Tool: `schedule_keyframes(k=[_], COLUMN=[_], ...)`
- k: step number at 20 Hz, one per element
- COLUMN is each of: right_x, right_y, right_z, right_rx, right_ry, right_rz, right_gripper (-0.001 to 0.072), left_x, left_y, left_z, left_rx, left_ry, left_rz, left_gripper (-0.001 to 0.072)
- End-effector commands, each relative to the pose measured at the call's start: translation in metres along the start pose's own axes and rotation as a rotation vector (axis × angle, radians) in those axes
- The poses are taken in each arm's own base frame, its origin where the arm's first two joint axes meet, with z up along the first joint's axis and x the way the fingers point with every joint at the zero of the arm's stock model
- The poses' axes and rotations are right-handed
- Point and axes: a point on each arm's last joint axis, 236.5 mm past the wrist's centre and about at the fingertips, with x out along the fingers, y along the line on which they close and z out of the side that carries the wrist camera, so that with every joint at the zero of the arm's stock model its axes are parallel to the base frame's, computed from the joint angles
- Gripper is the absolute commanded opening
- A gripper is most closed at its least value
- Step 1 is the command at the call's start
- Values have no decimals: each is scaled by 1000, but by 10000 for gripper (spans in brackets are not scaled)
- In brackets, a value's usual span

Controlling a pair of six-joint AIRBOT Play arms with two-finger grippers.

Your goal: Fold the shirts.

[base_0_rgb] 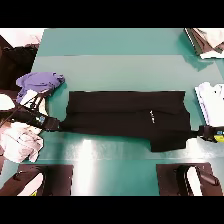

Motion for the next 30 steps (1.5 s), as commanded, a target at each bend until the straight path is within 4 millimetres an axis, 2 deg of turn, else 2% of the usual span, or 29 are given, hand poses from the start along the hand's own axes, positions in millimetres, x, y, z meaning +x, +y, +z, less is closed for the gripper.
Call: schedule_keyframes(k=[1,2,4,7,11,14,17,20,21,22,23,26,27,29,30], right_x=[-23,-24,-18,-1,29,47,67,90,97,102,103,91,87,81,80], right_y=[19,19,12,10,33,42,52,60,61,69,80,85,79,61,51], right_z=[37,48,68,91,127,154,173,197,208,217,225,237,234,213,204], right_rx=[-4,2,18,0,-96,-79,-107,-96,-67,-46,-20,-16,-37,-63,-61], right_ry=[-129,-124,-84,-16,22,33,69,62,45,30,24,13,29,112,145], right_rz=[58,68,72,91,116,124,134,138,139,173,228,301,300,306,313], right_gripper=[18,18,18,18,18,18,19,25,87,290,471,492,492,491,491], left_x=[-22,-28,-32,-17,3,12,22,22,18,14,9,-1,-1,5,9], left_y=[4,7,12,22,33,44,56,71,76,79,81,74,68,59,56], left_z=[43,61,82,92,115,133,154,182,194,202,209,214,209,195,187], left_rx=[17,8,-9,-37,-88,-107,-126,-225,-255,-289,-313,-291,-285,-281,-271], left_ry=[-192,-265,-335,-297,-315,-322,-334,-411,-461,-501,-537,-533,-500,-421,-383], left_rz=[53,71,85,78,54,62,72,83,91,91,91,82,71,47,41], left_gripper=[25,25,25,25,25,25,26,30,230,504,657,656,656,654,541])
